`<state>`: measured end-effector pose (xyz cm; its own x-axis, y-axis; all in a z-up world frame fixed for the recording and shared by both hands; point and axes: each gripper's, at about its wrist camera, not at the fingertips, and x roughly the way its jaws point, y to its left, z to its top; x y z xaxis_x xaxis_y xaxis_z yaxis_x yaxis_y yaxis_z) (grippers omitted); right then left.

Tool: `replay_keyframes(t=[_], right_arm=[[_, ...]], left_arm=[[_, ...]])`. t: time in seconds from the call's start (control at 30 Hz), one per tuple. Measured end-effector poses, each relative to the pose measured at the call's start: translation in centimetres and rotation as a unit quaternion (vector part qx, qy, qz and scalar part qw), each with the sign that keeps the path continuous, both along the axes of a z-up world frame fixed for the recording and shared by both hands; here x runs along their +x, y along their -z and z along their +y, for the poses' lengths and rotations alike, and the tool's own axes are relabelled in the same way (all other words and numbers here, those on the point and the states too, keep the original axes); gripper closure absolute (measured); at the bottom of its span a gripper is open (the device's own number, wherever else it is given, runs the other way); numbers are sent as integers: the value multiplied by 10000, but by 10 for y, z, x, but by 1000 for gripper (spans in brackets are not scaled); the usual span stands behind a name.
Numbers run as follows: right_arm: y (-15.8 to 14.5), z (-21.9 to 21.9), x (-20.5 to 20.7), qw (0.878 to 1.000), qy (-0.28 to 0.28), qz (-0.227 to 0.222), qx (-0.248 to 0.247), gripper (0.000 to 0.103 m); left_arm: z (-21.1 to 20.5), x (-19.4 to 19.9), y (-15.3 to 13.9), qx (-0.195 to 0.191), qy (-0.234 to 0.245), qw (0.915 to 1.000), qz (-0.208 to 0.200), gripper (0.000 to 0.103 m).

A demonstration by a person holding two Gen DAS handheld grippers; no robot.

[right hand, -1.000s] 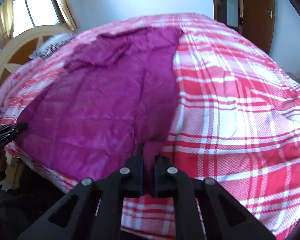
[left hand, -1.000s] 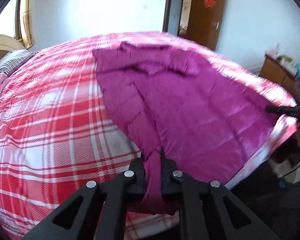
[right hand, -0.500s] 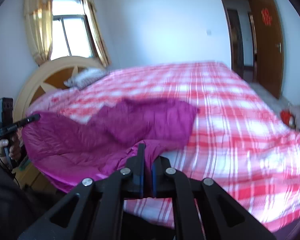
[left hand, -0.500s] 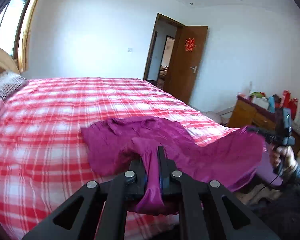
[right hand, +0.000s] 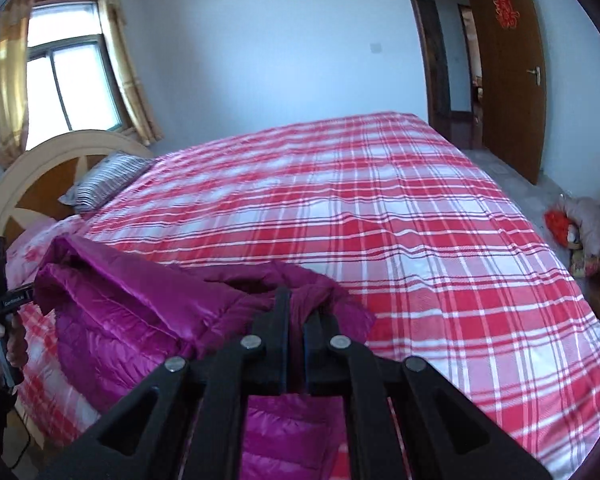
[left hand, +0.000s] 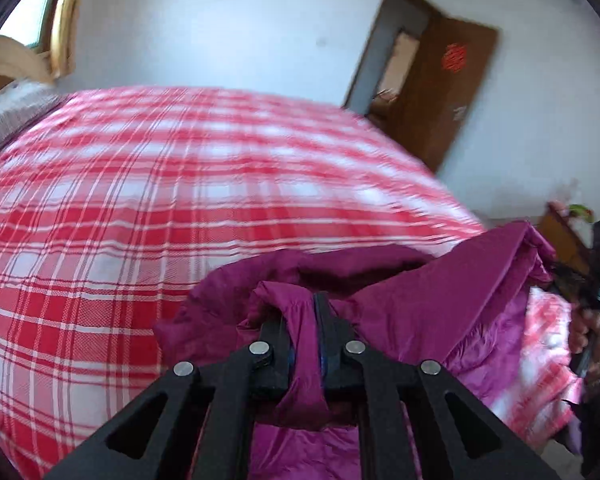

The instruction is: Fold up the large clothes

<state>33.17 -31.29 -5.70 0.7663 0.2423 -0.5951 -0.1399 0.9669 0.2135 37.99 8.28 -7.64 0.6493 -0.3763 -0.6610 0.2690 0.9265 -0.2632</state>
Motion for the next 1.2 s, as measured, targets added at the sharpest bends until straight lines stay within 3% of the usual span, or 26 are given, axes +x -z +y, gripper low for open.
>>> replay_keyframes(t=[0.07,0.13,0.27,0.4,0.43,0.53,0.63,0.73,0.8,0.9,1.03,1.1,1.13,1.17,1.2], right_arm=[[17,-5,25,9997,97,232,-25,96],[35,-11,46,9988,136,475,48,96],[58,-13,68,9971,121,741,108,96],[64,-1,82,9969,-23,779,-45,96],[63,2,84,9970,-51,764,-94,96],[63,5,95,9960,36,841,-304,96],[69,1,99,9944,211,966,-374,96],[80,-6,103,9927,325,1117,-330,96],[85,-8,107,9926,344,1137,-240,96],[86,-3,112,9937,276,1078,-102,95],[70,6,104,9944,548,883,-169,78],[54,17,90,9956,663,584,-315,60],[45,26,80,9969,617,341,-360,41],[39,34,72,9976,557,152,-381,23],[31,45,62,9978,481,-77,-454,18]], left_arm=[[3,16,11,86,-136,9996,230,91],[10,22,12,-137,-212,9992,304,87],[22,22,5,-197,-429,9988,93,74],[24,15,-3,150,-796,9966,-155,73],[21,13,-5,279,-898,9952,-255,67],[11,9,-8,820,-1318,9857,-661,16],[6,11,-10,1176,-1466,9780,-909,15],[-4,9,-12,1024,-1458,9788,-1010,15],[-29,10,-9,1032,-1041,9836,-1047,15],[-75,18,7,1350,-400,9846,-1038,15],[-99,40,48,1630,-564,9827,-674,15],[-97,50,72,1498,-839,9851,-119,15],[-93,53,85,1314,-912,9870,187,15],[-89,50,93,1143,-983,9883,236,15],[-89,45,95,1153,-1043,9878,103,15]])
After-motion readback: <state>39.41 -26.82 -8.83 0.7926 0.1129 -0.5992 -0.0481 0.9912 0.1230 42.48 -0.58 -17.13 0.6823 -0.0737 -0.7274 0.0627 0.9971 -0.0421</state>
